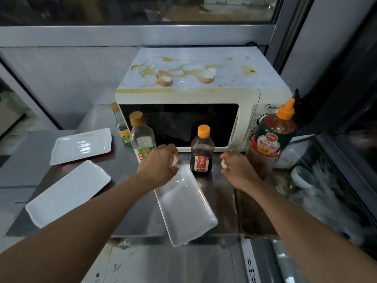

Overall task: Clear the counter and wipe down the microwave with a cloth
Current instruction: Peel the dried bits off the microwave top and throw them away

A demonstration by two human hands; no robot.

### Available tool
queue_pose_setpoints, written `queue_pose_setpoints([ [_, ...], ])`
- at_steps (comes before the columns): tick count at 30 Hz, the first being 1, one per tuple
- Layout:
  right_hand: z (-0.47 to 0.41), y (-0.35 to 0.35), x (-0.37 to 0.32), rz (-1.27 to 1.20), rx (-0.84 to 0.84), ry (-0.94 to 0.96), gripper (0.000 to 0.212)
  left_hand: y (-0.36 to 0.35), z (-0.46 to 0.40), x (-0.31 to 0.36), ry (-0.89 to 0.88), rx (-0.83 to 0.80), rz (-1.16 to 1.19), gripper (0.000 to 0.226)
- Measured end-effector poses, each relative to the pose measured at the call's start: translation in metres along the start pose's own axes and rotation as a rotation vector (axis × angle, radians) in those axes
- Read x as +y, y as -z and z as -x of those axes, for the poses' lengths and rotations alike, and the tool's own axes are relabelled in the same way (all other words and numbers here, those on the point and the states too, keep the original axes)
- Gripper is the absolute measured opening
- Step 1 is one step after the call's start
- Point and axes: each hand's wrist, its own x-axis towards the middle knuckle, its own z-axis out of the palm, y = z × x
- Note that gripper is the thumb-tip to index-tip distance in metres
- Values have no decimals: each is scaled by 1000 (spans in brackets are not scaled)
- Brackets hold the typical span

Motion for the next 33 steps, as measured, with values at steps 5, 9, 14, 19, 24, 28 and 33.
queue_pose_setpoints([
  [5,20,46,-28,-2,65,32,42,35,8,7,-67,28,8,34],
  [9,33,79,-51,-31,118,49,49,66,12,13,-112,40,12,37],
  [14,39,113,-82,-12,174,70,49,102,15,16,-152,85,-6,36],
  [19,40,137,-107,-17,209,67,49,131,18,18,-189,102,14,34],
  [24,31,153,-122,-17,228,90,49,146,12,18,-192,135,11,33],
  [28,8,164,-124,2,233,114,52,153,-5,17,-182,158,9,38],
  [33,-37,175,-119,0,239,123,50,159,-35,17,-148,192,9,39],
])
